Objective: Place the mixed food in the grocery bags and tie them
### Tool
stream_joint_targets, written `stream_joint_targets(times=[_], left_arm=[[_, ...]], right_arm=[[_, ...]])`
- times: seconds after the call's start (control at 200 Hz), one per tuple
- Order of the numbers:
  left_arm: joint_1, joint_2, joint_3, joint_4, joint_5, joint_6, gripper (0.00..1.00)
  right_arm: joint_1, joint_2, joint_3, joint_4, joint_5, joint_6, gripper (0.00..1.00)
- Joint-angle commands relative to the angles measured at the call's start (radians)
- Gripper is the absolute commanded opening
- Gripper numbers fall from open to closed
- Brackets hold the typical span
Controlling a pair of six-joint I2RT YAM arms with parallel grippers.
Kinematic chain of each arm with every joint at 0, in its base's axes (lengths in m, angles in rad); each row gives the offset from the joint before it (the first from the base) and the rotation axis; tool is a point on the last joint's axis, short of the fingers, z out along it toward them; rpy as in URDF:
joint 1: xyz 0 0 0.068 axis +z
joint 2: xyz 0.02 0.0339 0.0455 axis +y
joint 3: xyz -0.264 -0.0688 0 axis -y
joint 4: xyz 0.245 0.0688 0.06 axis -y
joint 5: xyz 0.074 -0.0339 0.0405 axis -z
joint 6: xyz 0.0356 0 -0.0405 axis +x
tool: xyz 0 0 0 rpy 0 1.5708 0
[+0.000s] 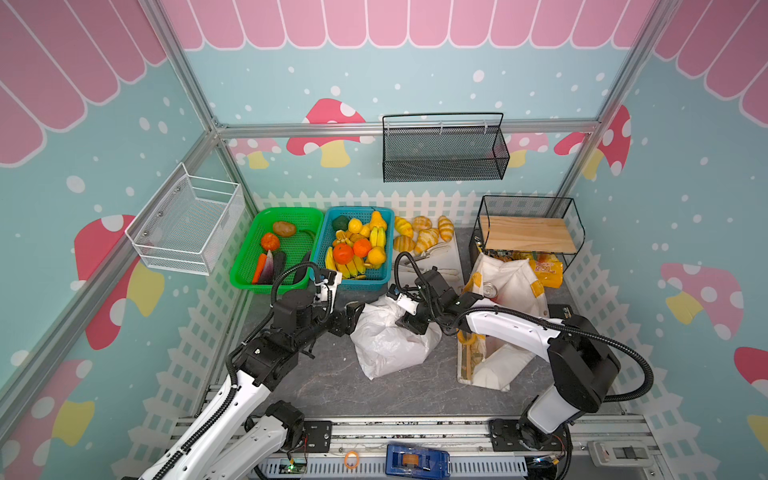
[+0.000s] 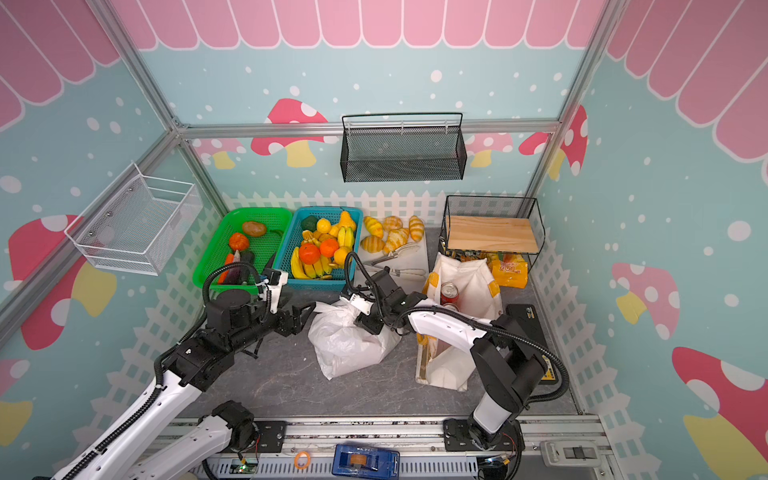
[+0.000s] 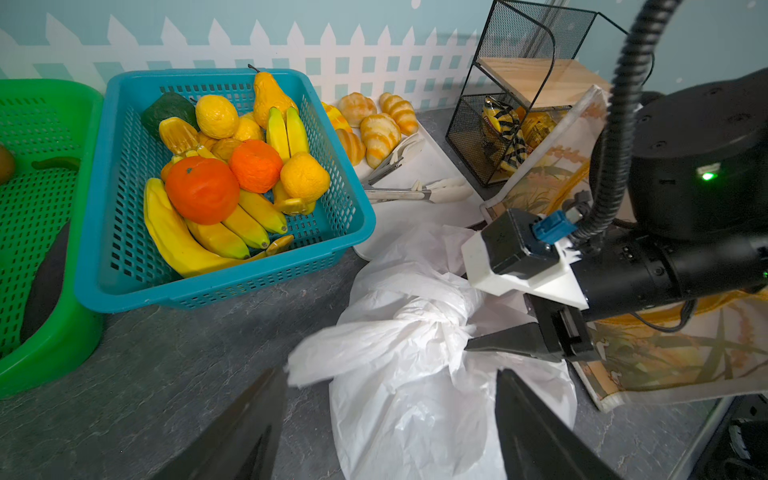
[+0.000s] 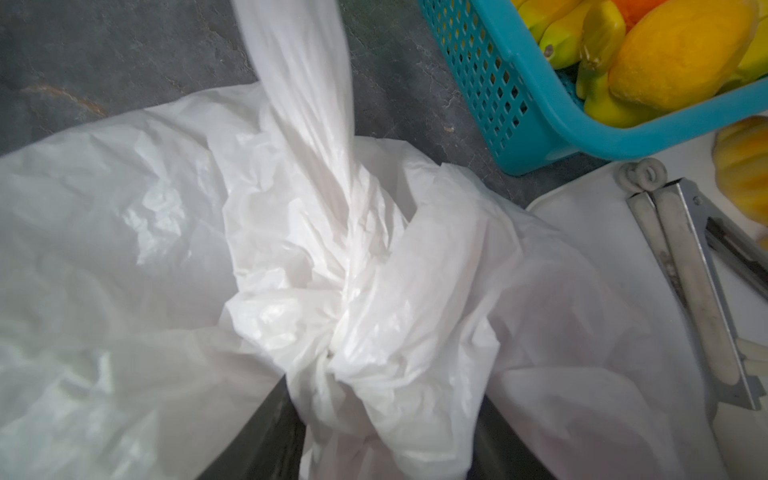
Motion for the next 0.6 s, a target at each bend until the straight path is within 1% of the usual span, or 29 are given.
stream_joint_targets(times=[0.0,0.095,0.225,0.34,0.495,0.59], left_arm=[[0.008,-0.022,-0.018,0.008,-0.009,-0.007,0.8],[0.008,-0.021,-0.02,0.008,-0.015,-0.007,0.8],[0.008,-0.006,-0.014,0.009,-0.008,-0.009,0.8],[0.008,-0.001,-0.01,0.021,-0.011,-0.022,0.8],[0.008,-0.014,0.001,0.053,-0.007,-0.047,0.79],[0.008,-0.04,-0.003,0.109,0.014,-0.082,0.79]], right_arm=[[0.005,0.022,0.023,0.036,0.03,-0.05,0.41],[0.003,-0.002,0.01,0.057,0.033,-0.055,0.22],[0.002,-0.09,-0.035,0.083,0.016,-0.047,0.0],[-0.013,-0.179,-0.067,0.078,0.013,-0.005,0.0],[-0.099,-0.298,-0.074,0.036,-0.063,0.127,0.0],[-0.147,-0.391,-0.059,0.037,-0.12,0.193,0.0]])
